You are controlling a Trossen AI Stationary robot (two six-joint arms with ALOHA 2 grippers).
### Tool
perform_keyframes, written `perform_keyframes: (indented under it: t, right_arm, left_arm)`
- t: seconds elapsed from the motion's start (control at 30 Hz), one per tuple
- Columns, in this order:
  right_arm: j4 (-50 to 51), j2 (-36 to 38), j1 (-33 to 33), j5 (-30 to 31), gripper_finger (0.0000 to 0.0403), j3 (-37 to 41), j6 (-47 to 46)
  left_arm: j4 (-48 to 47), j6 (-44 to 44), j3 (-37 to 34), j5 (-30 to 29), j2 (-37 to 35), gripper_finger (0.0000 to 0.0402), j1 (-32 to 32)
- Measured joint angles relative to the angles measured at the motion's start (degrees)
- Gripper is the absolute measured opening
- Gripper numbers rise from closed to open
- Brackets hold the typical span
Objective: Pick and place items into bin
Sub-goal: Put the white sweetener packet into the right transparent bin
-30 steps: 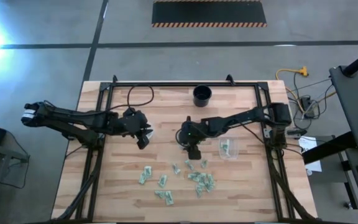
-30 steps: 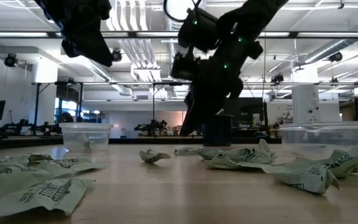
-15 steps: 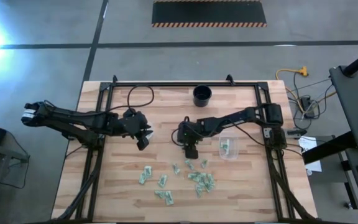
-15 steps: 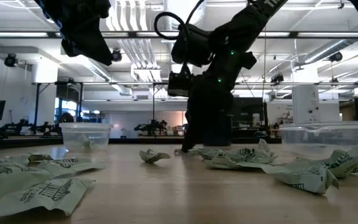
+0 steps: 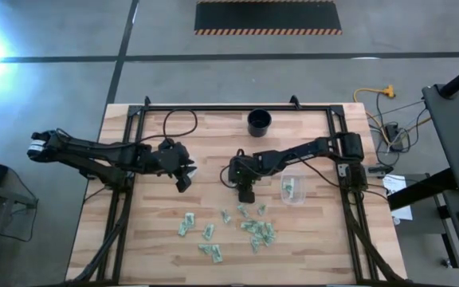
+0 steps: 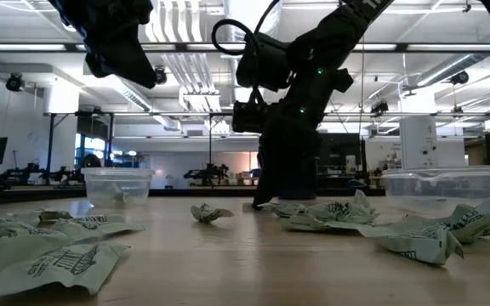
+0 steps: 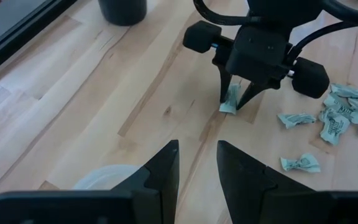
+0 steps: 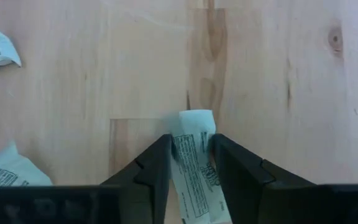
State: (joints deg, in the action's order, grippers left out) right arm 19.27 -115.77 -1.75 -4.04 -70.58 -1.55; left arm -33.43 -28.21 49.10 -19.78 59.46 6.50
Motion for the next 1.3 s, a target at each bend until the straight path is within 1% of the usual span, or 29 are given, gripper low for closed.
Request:
perform_keyframes:
  t: [0.3,0.53,0.67,0.87,1.1,1.2,1.3]
  right_arm:
    - [0.4,0.2,0.0,0.4,0.0054,-0.1,-2.7]
    - [2.1,3.5,0.0,0.3,0.002,0.2,-2.7]
    - [4.4,7.0,0.0,1.0,0.001,0.1,-3.0]
    - [9.4,13.1,0.0,1.2,0.0009,0.1,-4.8]
    - [21.8,21.6,0.4,1.2,0.0009,0.8,-7.6]
    - [25.8,25.8,1.2,1.2,0.0009,2.5,-9.7]
    - [27.3,30.9,2.4,1.2,0.0009,6.0,-13.0]
  left_arm:
    - [0.0,0.0,0.0,0.0,0.0,0.0091,0.0]
    - [0.0,0.0,0.0,-0.1,0.0,0.0091,0.0]
    - [0.0,0.0,0.0,-0.2,0.0,0.0091,0.0]
    - [0.3,0.1,0.0,-0.6,0.4,0.0091,0.0]
    - [0.7,0.1,0.0,-1.7,0.4,0.0091,0.0]
    - [1.4,0.3,0.0,-1.7,0.4,0.0091,0.0]
    - [1.8,0.4,0.0,-1.7,0.4,0.0091,0.0]
